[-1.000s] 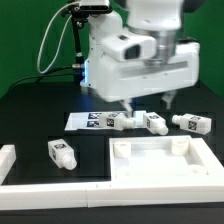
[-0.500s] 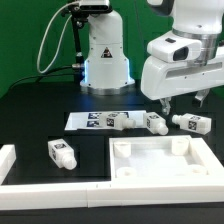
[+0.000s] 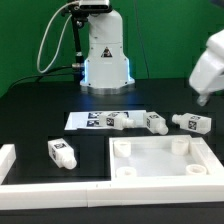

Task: Assemble one leg

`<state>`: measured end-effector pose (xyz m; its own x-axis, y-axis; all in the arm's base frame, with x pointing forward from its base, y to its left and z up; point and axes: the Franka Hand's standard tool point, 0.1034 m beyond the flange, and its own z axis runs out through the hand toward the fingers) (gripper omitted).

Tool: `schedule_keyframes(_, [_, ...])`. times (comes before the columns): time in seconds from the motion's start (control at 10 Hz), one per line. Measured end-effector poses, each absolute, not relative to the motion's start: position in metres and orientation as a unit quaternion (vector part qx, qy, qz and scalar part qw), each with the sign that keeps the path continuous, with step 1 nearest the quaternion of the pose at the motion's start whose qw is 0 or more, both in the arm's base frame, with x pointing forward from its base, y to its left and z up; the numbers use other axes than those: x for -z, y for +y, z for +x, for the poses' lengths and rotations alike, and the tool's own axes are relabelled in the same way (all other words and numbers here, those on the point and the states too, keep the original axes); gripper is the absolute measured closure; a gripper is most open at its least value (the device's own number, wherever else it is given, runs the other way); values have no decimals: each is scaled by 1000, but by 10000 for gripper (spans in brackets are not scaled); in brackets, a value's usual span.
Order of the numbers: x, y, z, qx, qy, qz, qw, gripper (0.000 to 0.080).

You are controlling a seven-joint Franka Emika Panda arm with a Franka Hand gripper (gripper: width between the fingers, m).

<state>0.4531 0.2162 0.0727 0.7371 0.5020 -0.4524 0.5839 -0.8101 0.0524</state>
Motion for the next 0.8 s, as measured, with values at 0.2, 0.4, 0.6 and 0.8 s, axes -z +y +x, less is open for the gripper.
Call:
schedule_keyframes(0.2, [-71, 212, 446, 289, 285, 907, 117, 151])
schedule_keyframes(0.4, [-65, 216, 435, 339, 284, 887, 136, 151])
schedule_keyframes(0.6, [-52, 228, 430, 369, 295, 869, 148, 151])
schedule_keyframes(0.8, [-52, 226, 431, 369, 294, 869, 147, 151])
